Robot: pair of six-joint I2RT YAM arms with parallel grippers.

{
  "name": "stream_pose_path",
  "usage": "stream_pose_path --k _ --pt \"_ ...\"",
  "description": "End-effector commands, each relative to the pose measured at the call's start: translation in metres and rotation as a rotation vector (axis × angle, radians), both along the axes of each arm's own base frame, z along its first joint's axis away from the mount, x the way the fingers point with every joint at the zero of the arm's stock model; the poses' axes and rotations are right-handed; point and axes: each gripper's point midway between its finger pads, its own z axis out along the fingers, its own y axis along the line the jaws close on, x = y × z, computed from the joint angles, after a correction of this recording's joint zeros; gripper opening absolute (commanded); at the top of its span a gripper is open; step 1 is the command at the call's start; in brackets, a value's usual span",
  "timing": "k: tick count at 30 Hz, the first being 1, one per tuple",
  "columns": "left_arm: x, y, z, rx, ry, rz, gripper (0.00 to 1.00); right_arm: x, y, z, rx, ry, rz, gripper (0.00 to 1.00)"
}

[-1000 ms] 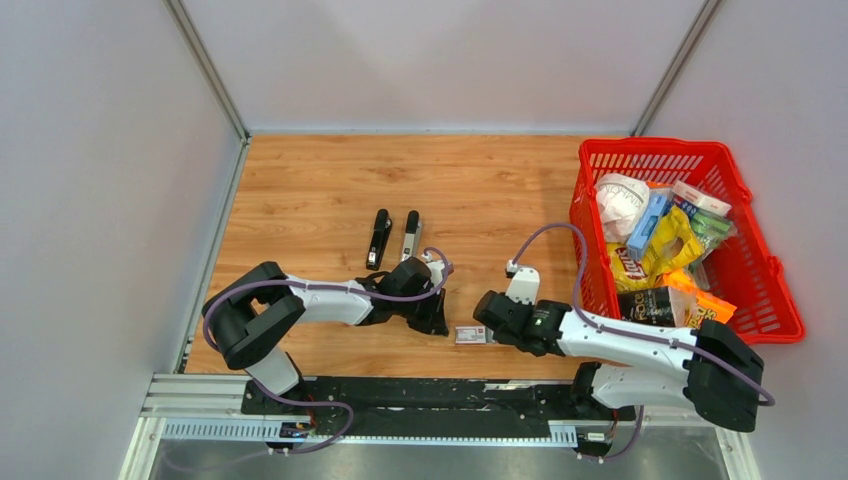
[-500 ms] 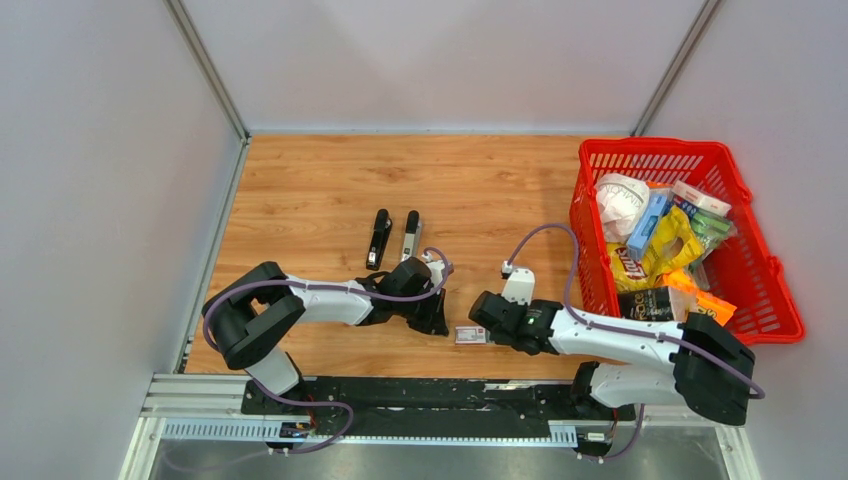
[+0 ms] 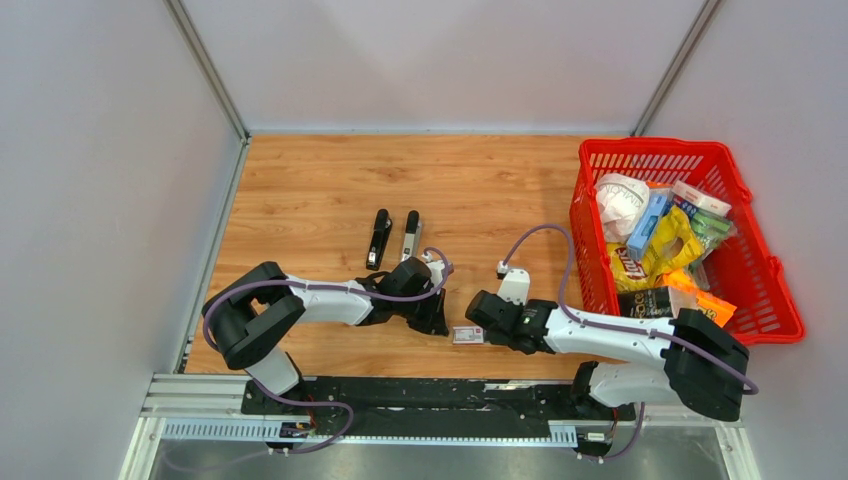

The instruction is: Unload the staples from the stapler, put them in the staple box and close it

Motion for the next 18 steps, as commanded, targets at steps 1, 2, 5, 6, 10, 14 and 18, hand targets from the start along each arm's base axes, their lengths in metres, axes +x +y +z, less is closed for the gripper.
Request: stream_pose_path --k 1,2,5,6,10,14,18 --pt "-0.0012 0.0012 -0.0025 0.02 -0.006 0.001 0.0 0.0061 0.0094 0.0057 0.031 -0.028 0.002 0.1" --pt "-0.002 0.0018 -0.0033 0.023 -0.006 -0.001 0.0 0.0057 0.0099 0.0063 0.031 -0.027 0.007 0.1" --pt "-0.0013 0.0009 -0.0023 0.021 -0.008 -0.001 0.0 0.0074 0.0089 0.0098 0.031 -0.037 0.003 0.1" --pt "-0.0014 0.0016 -0.0026 0.023 -0.005 0.0 0.0 0.0072 0.0092 0.0108 0.033 -0.038 0.003 0.1" --pt "-0.0022 0.0014 -0.0023 0.021 -0.005 -0.003 0.0 0.0075 0.0091 0.0129 0.037 -0.041 0.003 0.09" --pt "-0.0016 0.0018 -0.0029 0.023 -0.005 0.0 0.0 0.0075 0.0093 0.0135 0.041 -0.04 0.002 0.09" --pt "-0.0019 0.0013 -0.0027 0.021 -0.006 -0.002 0.0 0.007 0.0101 0.0151 0.048 -0.042 0.004 0.09"
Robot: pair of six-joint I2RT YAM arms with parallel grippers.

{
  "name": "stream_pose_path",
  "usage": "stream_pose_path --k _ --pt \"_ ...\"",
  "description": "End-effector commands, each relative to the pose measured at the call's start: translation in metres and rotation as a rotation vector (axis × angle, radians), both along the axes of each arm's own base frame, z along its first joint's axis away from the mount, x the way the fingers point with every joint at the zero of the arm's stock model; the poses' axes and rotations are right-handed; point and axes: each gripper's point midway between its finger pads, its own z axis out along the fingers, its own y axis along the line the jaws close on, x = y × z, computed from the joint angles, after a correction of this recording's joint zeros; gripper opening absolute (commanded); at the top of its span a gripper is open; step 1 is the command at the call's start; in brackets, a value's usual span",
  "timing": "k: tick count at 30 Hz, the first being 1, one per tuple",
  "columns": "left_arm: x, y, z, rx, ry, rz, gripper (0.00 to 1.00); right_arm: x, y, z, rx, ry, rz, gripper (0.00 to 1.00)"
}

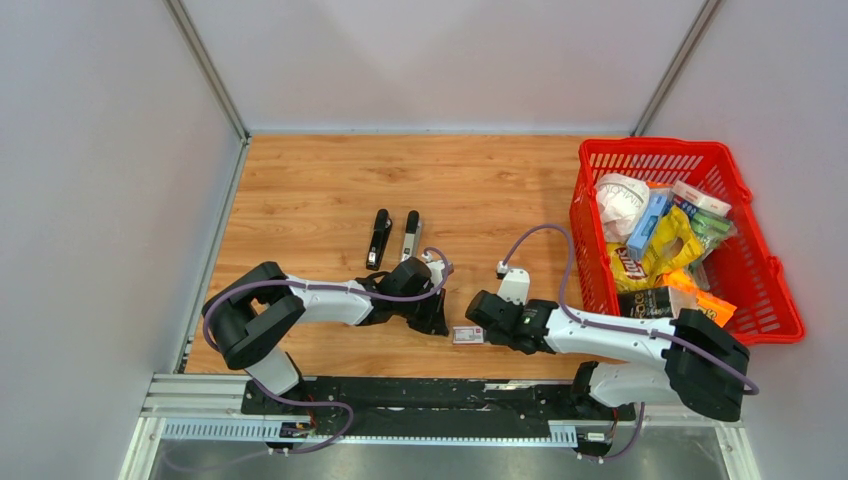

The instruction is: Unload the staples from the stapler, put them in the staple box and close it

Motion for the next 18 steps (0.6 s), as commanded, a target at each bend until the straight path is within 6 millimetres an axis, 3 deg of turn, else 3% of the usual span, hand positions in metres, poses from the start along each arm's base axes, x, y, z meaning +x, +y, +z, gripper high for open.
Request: stream_pose_path --k 1,18 --pt "-0.002 0.0018 -0.0032 0.023 -0.005 -0.001 0.0 0.0067 0.0095 0.0149 0.05 -0.039 -0.004 0.09" --pt "-0.0025 0.0019 -0.0042 0.023 -0.001 0.0 0.0 0.0062 0.0071 0.0175 0.056 -0.047 -0.008 0.09"
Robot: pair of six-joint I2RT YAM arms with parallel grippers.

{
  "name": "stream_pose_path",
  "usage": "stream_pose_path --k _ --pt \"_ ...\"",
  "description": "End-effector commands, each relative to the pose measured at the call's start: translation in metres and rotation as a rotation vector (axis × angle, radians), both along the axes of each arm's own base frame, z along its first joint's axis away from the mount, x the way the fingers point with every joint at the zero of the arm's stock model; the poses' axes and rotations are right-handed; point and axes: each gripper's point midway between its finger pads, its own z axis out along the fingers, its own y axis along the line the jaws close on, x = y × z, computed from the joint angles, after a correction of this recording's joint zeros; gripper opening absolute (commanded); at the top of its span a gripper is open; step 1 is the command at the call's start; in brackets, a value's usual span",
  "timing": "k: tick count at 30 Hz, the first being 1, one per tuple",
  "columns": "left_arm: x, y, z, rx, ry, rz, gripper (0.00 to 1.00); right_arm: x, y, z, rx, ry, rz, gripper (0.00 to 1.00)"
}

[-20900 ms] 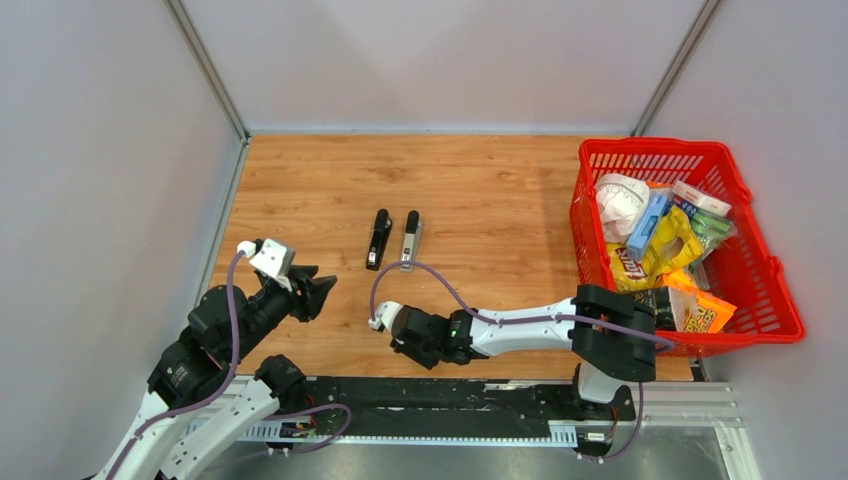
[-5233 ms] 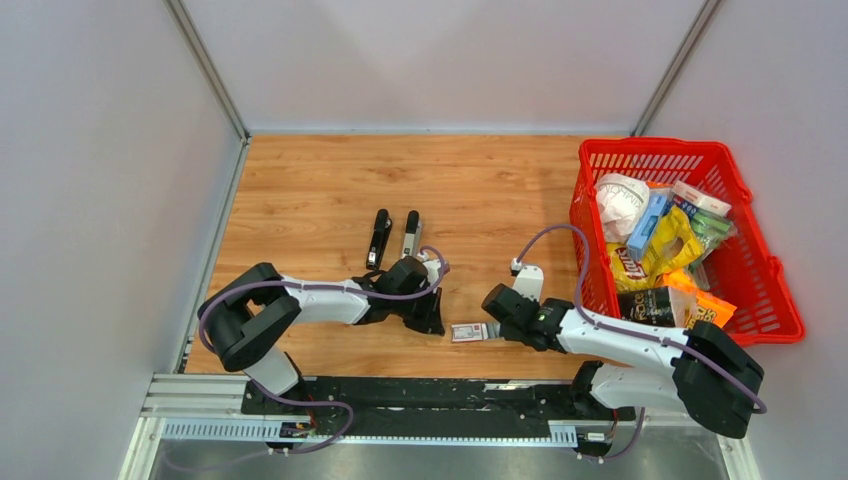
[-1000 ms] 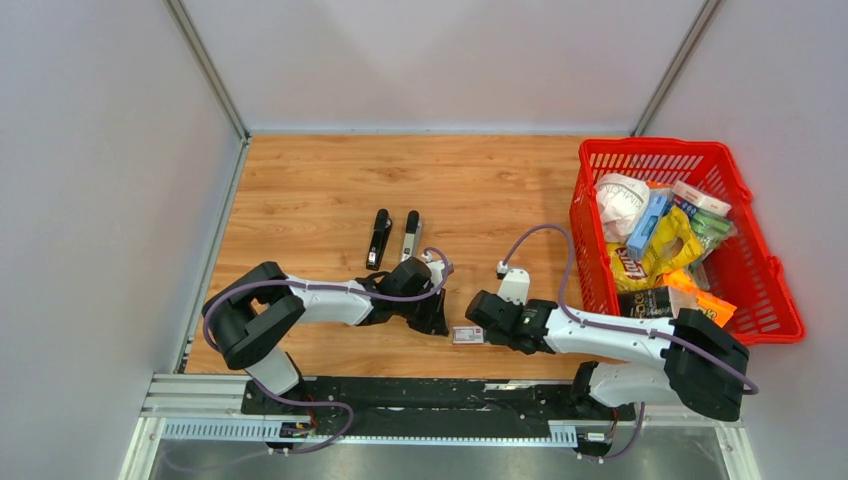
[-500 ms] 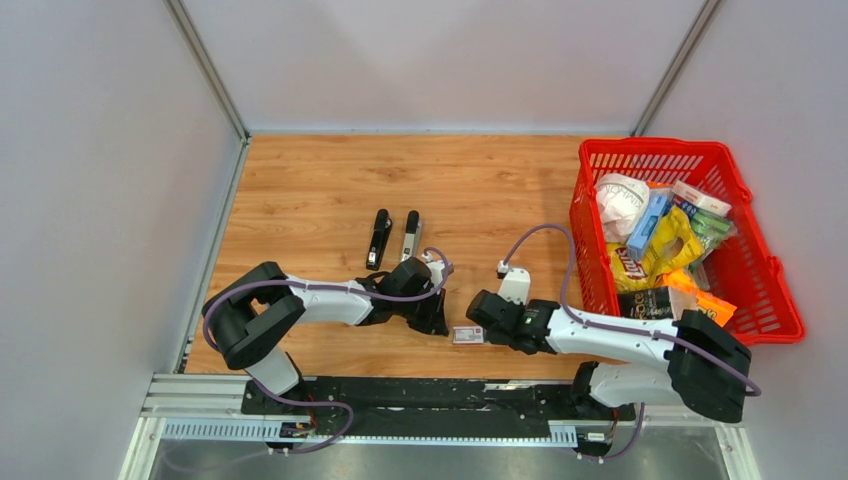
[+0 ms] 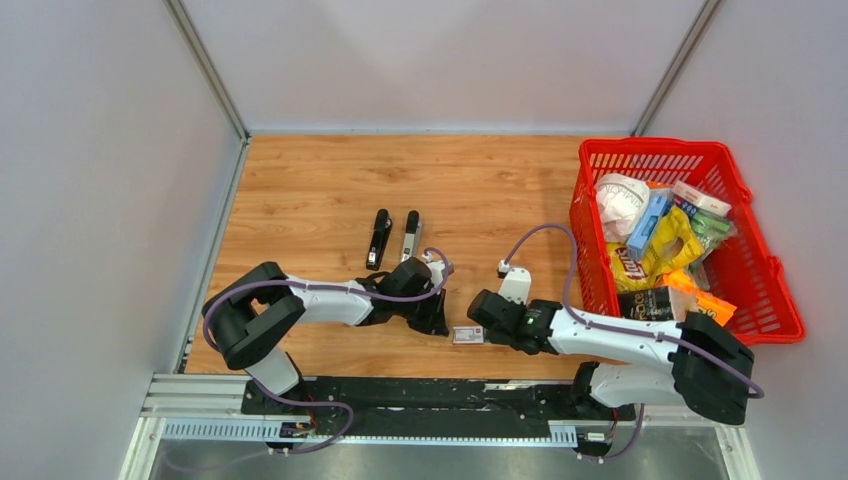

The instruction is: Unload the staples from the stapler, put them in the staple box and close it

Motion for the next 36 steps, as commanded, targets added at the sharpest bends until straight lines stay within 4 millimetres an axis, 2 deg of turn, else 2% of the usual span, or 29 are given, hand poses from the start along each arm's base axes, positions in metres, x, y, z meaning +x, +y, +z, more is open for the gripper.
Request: stream_pose_path --k 1,36 --pt "-0.002 0.002 -0.004 0.024 0.0 0.0 0.0 0.006 0.004 0.012 0.035 -0.037 -0.013 0.09" --pt "-0.002 0.002 -0.006 0.03 0.002 0.001 0.0 0.004 0.008 -0.002 0.022 -0.013 -0.003 0.08"
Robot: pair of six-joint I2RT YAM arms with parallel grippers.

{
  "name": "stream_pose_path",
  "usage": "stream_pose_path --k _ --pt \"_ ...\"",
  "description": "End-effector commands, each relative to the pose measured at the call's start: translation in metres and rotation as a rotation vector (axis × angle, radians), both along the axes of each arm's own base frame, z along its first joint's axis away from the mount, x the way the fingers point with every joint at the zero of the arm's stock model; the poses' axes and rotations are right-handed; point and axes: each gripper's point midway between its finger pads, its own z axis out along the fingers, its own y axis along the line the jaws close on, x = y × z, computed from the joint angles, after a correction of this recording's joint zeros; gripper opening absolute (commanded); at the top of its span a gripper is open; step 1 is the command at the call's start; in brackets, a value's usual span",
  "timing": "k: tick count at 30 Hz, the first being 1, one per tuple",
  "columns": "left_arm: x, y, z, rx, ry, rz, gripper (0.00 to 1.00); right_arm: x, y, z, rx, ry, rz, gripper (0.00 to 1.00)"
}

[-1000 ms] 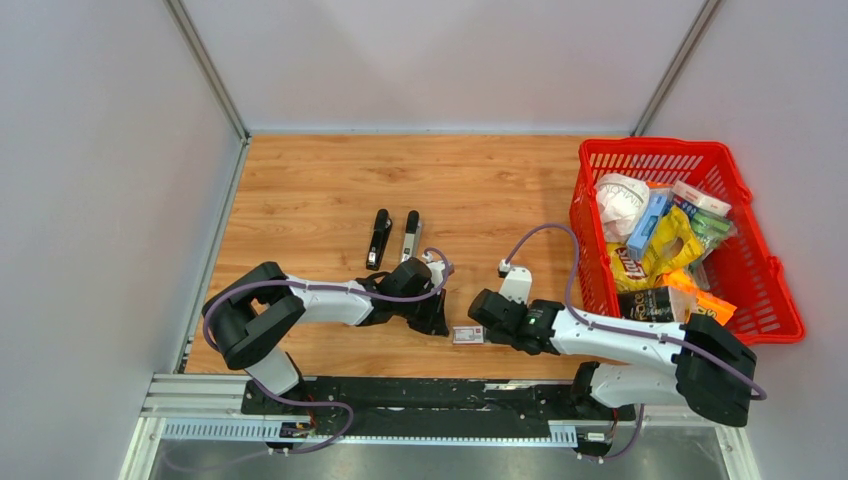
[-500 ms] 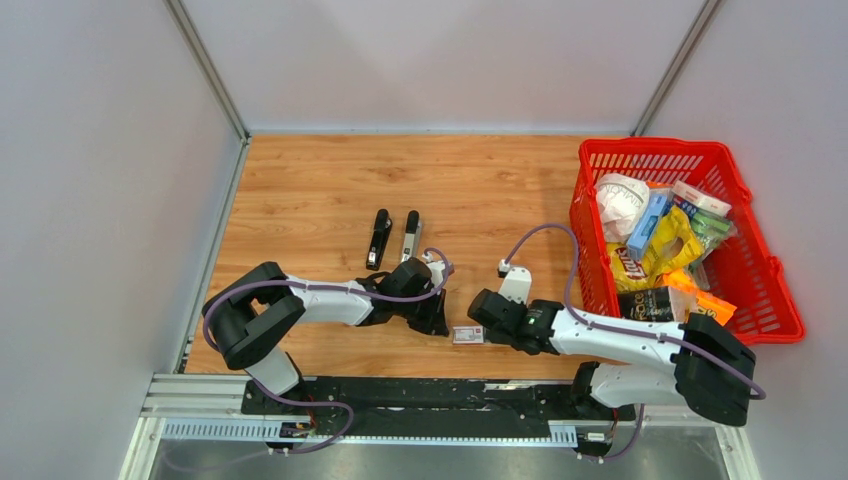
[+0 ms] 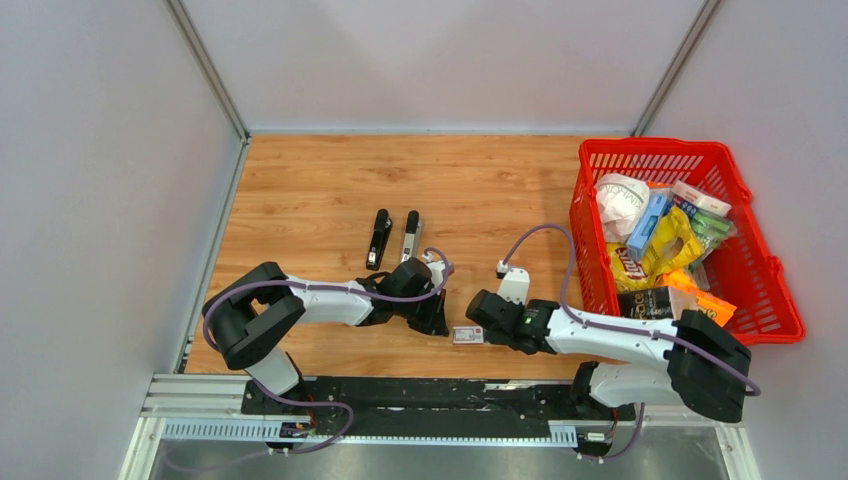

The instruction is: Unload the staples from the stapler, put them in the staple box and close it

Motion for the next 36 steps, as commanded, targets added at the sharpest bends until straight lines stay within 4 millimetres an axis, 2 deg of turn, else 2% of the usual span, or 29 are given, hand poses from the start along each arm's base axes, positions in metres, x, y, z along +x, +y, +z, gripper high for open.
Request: stream_pose_path --k 1,11,19,27,32,36 --pt "-0.003 0.003 -0.006 0.03 0.006 -0.001 0.0 0.004 0.008 0.0 0.026 -0.018 -0.005 0.08" --pt "-0.002 0.003 -0.006 0.032 0.006 0.002 0.0 0.003 0.011 -0.005 0.037 -0.006 0.0 0.07" --pt "-0.002 0.003 -0.007 0.031 0.004 0.001 0.0 0.003 0.014 -0.001 0.052 -0.011 0.004 0.07" --pt "-0.003 0.002 -0.008 0.031 0.007 -0.002 0.0 0.004 -0.001 0.012 0.036 -0.044 -0.023 0.09" --pt "-0.003 0.002 -0.008 0.029 0.008 -0.002 0.0 0.002 -0.011 0.008 0.015 -0.045 -0.044 0.1" --pt "-0.003 0.001 -0.007 0.027 0.007 -0.004 0.0 0.002 -0.012 0.001 -0.001 -0.034 -0.046 0.1"
